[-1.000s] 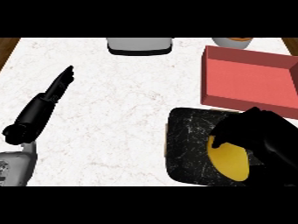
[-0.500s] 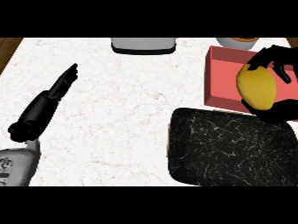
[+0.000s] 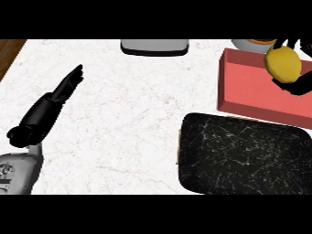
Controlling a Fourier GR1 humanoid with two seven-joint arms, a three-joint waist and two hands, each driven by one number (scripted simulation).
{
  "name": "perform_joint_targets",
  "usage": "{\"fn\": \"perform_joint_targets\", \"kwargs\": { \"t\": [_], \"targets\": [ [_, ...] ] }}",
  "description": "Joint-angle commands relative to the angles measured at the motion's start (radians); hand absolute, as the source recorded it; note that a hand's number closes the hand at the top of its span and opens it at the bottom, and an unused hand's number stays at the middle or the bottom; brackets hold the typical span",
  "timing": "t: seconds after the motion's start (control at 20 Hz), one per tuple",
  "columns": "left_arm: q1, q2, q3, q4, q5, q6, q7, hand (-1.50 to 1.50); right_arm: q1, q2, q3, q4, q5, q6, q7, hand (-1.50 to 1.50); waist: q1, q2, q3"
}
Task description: Pick the lemon from the tray and place it in the cardboard box
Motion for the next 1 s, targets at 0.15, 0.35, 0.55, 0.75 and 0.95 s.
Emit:
{"fn": "perform_joint_targets", "kwargs": {
  "t": [0.15,0.35,0.55,0.75,0.95],
  "targets": [
    [0.063,0.018,0.003,-0.021,-0.009,-0.020,-0.066,0.00,-0.124,-0.045,0.065,0.367,0.116,0.095,-0.189,1.50,0.016,0.003,0.001],
    [-0.050,-0.019,-0.015,0.047,-0.028,0.006,0.001,0.00,-0.183,-0.075,0.132,0.522,0.226,0.100,-0.279,1.50,0.013,0.012,0.002],
    [0.034,-0.034,-0.034,-0.014,-0.025,0.001,-0.027,0.00,-0.202,-0.028,0.170,0.662,0.269,0.119,-0.389,-1.50,0.024,0.007,0.002],
    [-0.029,-0.008,0.010,0.031,0.005,-0.022,-0.016,0.00,-0.276,-0.071,0.149,0.730,0.249,0.196,-0.607,-1.50,0.008,0.007,0.002],
    [0.032,-0.012,-0.010,-0.017,-0.010,-0.017,-0.020,0.00,-0.293,-0.047,-0.012,0.767,0.063,0.242,-0.680,-1.50,0.016,0.003,0.004]
  ]
}}
